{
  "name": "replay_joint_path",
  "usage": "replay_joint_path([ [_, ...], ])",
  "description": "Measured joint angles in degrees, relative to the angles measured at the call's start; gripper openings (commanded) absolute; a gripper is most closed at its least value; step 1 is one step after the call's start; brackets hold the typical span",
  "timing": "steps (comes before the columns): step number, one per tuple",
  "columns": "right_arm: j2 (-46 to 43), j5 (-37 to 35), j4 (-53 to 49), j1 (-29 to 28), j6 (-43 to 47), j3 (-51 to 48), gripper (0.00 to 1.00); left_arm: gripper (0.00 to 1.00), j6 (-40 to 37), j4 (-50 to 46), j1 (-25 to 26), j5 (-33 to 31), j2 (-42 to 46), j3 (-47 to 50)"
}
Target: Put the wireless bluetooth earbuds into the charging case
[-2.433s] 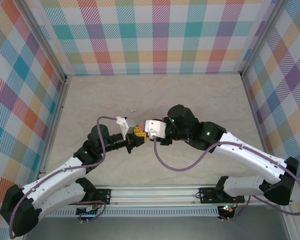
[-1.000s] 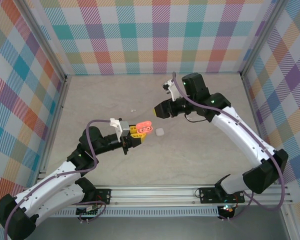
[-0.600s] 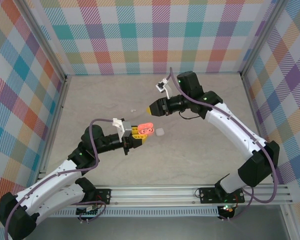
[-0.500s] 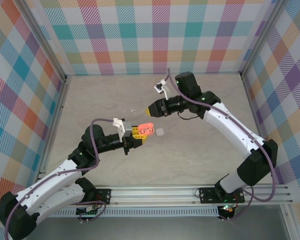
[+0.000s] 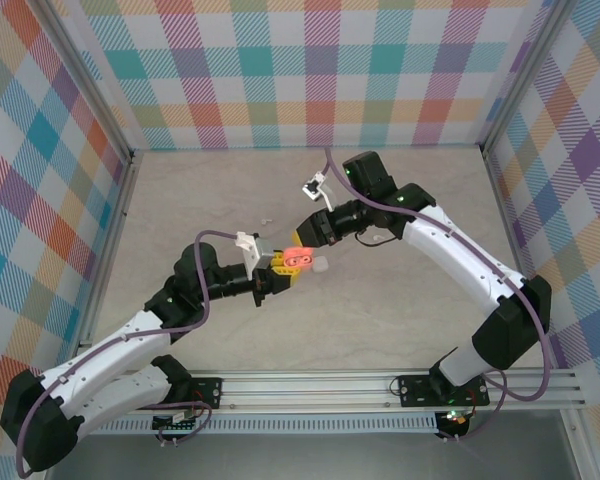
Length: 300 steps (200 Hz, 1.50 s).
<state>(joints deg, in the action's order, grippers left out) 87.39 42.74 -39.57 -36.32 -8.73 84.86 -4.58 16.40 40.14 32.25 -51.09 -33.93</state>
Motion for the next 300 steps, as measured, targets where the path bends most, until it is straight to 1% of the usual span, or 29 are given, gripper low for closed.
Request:
replay_joint_path([
  [35, -0.63, 0.0, -2.32, -0.11, 2.43, 0.09, 0.3, 0.11, 0.07, 0.22, 0.11, -0.5, -1.33, 0.0],
  [73, -4.11, -0.72, -3.82, -0.57, 4.35, 0.09, 0.3, 0.11, 0.63, 1.88, 0.13, -1.88, -1.68, 0.0],
  [92, -6.62, -1.31, -2.99, -0.57, 4.85, -0.48, 0.39, 0.11, 0.9, 2.34, 0.13, -2.16, -1.68, 0.0],
  [111, -9.57, -1.77, -0.57, -0.52, 4.74, -3.04, 0.46, 0.11, 1.73, 2.89, 0.13, -2.4, -1.73, 0.0],
  [127, -11.89, -1.75, 2.51, -0.15, 4.26, -6.71, 0.48, 0.11, 2.43, 3.19, 0.13, -2.71, -1.79, -0.02],
  [156, -14.75, -0.79, 9.22, 2.05, 1.88, -13.73, 0.56, 0.13, 4.42, 2.97, 0.13, -2.71, -2.23, -0.5],
  [173, -15.89, -0.13, 12.57, 3.08, 1.22, -16.92, 0.57, 0.14, 6.45, 3.08, 0.13, -2.08, -2.23, -0.74],
  [203, -17.14, 2.12, 17.79, 3.67, 0.28, -20.06, 0.57, 0.15, 10.34, 3.23, 0.13, -0.33, -2.23, -1.25],
  [234, -17.51, 6.36, 22.36, 3.67, -0.81, -20.92, 0.56, 0.15, 14.34, 3.52, 0.13, 1.49, -2.32, -2.67],
  [268, -17.51, 11.41, 26.82, 3.67, -2.56, -22.05, 0.5, 0.16, 18.01, 4.44, 0.13, 2.82, -2.97, -4.48],
  [291, -17.51, 14.25, 28.3, 3.67, -3.37, -22.56, 0.49, 0.16, 20.09, 5.01, 0.13, 3.28, -3.39, -5.29],
  [300, -17.51, 15.32, 29.09, 3.67, -3.76, -22.62, 0.47, 0.16, 20.72, 5.22, 0.13, 3.34, -3.65, -5.46],
])
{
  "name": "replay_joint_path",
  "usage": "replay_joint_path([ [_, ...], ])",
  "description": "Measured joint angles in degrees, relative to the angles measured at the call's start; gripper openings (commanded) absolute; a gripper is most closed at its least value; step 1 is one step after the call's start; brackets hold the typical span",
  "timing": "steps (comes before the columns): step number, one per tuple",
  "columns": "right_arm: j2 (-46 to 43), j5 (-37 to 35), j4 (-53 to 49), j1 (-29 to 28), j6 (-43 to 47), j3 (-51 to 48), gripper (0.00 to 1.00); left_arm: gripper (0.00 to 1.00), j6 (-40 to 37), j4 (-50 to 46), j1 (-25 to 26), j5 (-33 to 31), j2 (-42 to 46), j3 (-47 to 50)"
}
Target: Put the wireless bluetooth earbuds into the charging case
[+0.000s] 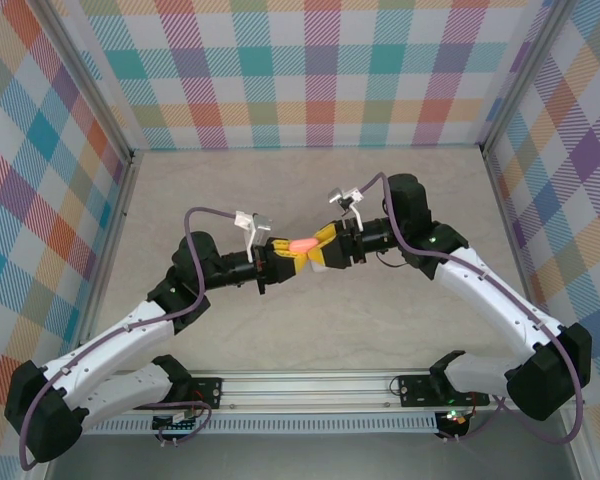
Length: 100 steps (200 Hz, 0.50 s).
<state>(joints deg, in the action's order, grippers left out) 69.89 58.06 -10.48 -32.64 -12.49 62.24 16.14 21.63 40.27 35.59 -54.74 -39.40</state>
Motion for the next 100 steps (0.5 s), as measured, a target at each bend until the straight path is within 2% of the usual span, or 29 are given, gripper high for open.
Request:
replay_joint_path([
  [32, 0.0, 1.03, 1.01, 0.11, -0.28, -0.07, 0.31, 0.16, 2.25, 1.03, 0.0, 1.46, -1.07, -0.72],
  [62, 0.0, 2.19, 1.44, 0.61, -0.13, -0.09, 0.23, 0.18, 3.65, 0.98, -0.02, 2.58, -1.27, -1.27],
  [80, -0.13, 2.45, 1.55, 0.76, -0.17, -0.09, 0.2, 0.24, 4.11, 0.94, -0.02, 2.82, -1.46, -1.6],
  [100, -0.33, 2.25, 1.6, 0.81, -0.5, -0.09, 0.18, 0.36, 4.02, 0.85, -0.02, 2.75, -1.68, -1.95],
])
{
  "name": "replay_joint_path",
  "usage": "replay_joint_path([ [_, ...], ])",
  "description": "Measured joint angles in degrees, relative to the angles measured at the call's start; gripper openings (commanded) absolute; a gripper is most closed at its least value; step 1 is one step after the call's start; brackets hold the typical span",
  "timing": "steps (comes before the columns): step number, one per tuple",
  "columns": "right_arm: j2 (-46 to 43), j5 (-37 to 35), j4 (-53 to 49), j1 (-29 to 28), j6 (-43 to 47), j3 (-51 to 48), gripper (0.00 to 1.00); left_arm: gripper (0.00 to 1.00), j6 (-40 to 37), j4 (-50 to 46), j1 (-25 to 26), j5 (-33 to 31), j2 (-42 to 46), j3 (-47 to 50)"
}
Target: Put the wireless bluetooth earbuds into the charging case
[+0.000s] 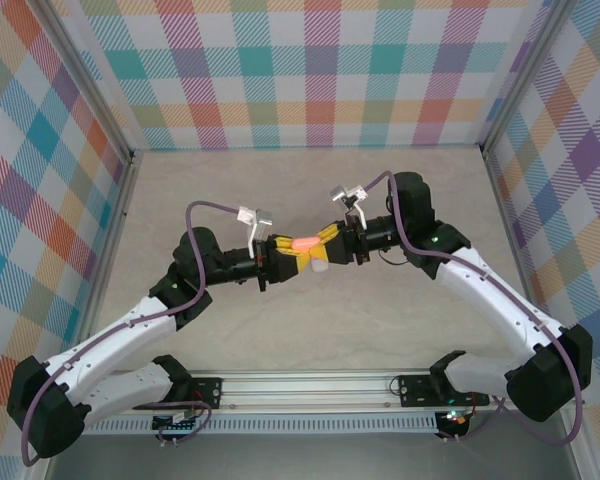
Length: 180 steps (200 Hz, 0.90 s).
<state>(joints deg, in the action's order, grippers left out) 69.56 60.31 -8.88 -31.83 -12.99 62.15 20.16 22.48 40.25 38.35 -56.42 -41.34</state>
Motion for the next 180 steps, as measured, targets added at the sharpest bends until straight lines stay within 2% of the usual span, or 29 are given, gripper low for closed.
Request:
replay_joint_path([
  [10, -0.04, -0.28, -0.04, 0.02, -0.35, 0.0, 0.18, 0.44, -0.07, -0.35, 0.0, -0.66, -0.07, -0.09],
  [28, -0.37, -0.92, -0.22, 0.24, -1.29, -0.31, 0.17, 0.66, -0.94, -2.14, -0.04, -3.34, -0.07, -0.24],
  [42, -0.79, -2.21, -0.55, 0.55, -1.9, -0.81, 0.17, 0.87, -2.32, -5.51, -0.04, -6.95, 0.37, -0.7],
  [46, -0.83, -2.54, -0.57, 0.72, -1.99, -0.9, 0.17, 0.97, -2.8, -6.47, -0.07, -7.82, 0.66, -0.81],
  [49, -0.92, -2.91, -0.59, 0.81, -2.25, -1.05, 0.17, 1.0, -3.04, -7.17, -0.04, -8.83, 0.9, -0.81],
  [95, -0.87, -10.34, -1.49, 2.82, -4.35, -3.02, 0.18, 1.0, -6.69, -16.96, 0.02, -20.41, 9.18, -0.81],
  [124, 1.46, -11.91, -1.42, 2.99, -4.94, -3.02, 0.18, 1.0, -8.2, -23.17, 0.02, -29.59, 13.22, -0.81],
  [152, 7.41, -14.32, -0.92, 1.7, -6.49, -3.02, 0.19, 1.0, -7.69, -30.23, 0.0, -38.49, 13.57, -0.83],
  [180, 16.87, -18.45, 0.46, -3.17, -9.07, -2.4, 0.21, 1.0, -4.17, -38.34, -0.22, -46.03, 11.1, -1.03],
])
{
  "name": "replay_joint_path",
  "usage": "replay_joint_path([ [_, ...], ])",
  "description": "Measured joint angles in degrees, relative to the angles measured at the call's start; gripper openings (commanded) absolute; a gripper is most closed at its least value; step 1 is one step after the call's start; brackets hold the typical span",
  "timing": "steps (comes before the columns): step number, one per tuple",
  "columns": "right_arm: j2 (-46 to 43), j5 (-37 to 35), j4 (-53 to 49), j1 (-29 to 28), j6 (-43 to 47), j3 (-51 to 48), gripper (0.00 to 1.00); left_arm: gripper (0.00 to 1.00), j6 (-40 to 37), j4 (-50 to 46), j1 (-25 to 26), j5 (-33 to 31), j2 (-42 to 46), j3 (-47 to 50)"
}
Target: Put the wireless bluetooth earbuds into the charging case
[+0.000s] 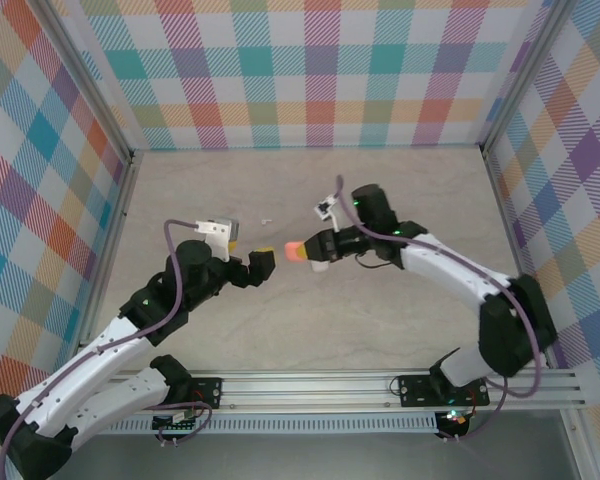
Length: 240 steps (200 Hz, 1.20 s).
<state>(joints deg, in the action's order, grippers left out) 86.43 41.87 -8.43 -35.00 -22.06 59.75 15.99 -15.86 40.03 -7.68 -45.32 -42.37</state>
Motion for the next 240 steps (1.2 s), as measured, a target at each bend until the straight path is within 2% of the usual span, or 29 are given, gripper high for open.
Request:
replay_joint_path([
  [41, 19.34, -3.56, 4.92, -6.36, -7.52, 6.08, 0.2, 1.0, 6.58, -9.94, -0.83, -9.99, -1.75, -0.61],
  [66, 32.04, -3.08, 5.38, -6.95, -11.65, 14.19, 0.2, 1.0, 8.04, -13.11, -0.92, -13.97, -1.03, -0.61],
  [89, 38.42, -2.4, 3.08, -7.43, -13.14, 20.28, 0.22, 1.0, 8.33, -15.47, -0.96, -16.96, 0.63, -0.61],
  [121, 41.18, -3.19, -2.67, -8.5, -13.05, 28.2, 0.24, 1.0, 8.28, -16.72, -1.05, -19.71, 3.45, -0.57],
  [183, 41.57, -7.63, -12.46, -8.74, -11.63, 30.12, 0.49, 1.0, 8.26, -16.83, -1.22, -21.18, 3.67, -0.09],
  [240, 37.27, -15.23, -18.27, -8.96, -10.78, 30.25, 0.54, 1.0, 8.24, -16.79, -1.36, -20.81, 2.45, -0.09],
])
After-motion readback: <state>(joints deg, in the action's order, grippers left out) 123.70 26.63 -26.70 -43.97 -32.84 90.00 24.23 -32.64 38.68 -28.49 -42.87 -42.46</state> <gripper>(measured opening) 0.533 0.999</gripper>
